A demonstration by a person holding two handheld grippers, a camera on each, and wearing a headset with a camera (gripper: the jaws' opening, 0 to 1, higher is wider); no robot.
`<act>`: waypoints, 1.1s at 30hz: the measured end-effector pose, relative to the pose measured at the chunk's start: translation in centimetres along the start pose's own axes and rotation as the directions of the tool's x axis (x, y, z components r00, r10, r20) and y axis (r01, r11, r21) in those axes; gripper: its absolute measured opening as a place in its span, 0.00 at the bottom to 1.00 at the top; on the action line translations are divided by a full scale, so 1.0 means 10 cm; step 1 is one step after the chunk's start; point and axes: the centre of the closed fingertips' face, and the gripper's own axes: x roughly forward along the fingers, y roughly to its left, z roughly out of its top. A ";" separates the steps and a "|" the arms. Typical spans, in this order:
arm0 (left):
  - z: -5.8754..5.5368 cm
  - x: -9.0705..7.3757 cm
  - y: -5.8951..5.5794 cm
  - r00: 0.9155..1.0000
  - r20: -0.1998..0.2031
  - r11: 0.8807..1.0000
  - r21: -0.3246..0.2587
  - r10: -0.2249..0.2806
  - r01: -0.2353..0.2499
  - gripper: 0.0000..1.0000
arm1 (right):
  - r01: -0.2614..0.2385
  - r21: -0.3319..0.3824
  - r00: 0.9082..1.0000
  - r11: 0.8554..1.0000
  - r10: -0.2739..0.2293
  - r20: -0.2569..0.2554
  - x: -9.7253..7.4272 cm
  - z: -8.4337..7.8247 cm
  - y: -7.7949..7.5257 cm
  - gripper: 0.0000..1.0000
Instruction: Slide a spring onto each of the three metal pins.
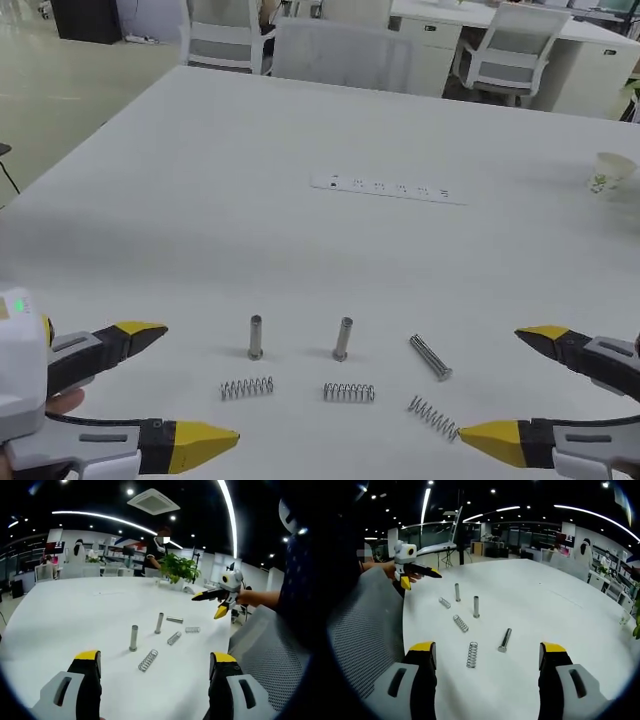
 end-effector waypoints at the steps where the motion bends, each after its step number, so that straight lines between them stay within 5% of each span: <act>1: 0.00 0.00 0.00 1.000 -0.001 1.000 0.000 -0.001 0.001 0.87 | 0.002 0.000 1.000 1.000 -0.002 -0.001 0.00 0.00 0.00 0.85; 33: -0.01 0.09 -0.06 0.998 -0.038 0.999 0.020 -0.050 0.051 0.87 | 0.030 0.028 1.000 0.999 -0.030 0.002 -0.06 -0.08 -0.01 0.83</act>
